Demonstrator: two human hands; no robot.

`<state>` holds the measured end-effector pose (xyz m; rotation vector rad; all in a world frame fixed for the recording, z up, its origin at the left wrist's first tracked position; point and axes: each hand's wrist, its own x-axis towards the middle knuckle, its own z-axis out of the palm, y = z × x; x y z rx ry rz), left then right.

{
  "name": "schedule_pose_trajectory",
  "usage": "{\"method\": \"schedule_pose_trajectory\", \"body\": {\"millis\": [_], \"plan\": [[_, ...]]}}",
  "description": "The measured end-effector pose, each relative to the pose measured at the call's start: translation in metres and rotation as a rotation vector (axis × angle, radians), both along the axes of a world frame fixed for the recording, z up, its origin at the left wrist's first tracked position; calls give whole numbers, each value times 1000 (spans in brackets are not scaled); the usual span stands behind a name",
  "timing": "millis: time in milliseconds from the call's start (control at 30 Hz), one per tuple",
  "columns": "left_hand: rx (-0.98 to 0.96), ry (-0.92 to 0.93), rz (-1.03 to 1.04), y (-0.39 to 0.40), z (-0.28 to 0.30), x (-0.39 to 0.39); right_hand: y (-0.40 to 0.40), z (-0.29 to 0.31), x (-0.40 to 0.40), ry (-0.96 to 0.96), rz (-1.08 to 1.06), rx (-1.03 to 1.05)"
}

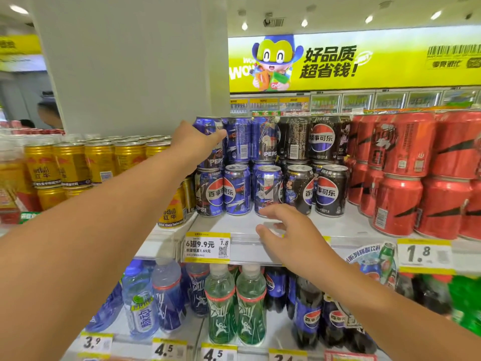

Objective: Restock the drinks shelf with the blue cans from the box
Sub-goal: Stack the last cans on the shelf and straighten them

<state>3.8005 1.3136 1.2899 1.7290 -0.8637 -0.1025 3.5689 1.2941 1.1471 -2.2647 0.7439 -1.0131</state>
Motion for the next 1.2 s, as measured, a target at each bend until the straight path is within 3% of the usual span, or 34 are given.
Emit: {"method": "schedule_pose_trajectory", "body": {"millis": [133, 267, 467, 633, 833, 1200], "plan": [[-80, 83, 2, -1, -3, -3, -1, 3, 4, 53, -10, -7], [-119, -1, 53, 4, -2, -6, -4, 7, 9, 102, -37, -43], [-73, -134, -40, 33, -13, -20, -2, 12, 13, 227, -61, -130], [25, -284, -194, 66, -39, -20, 6, 18, 19, 372, -87, -214], [293, -574, -232, 102, -68, -8, 22, 17, 22, 603, -69, -289], [426, -760, -266, 164, -112, -50, 63, -7, -23, 665, -84, -421]]}}
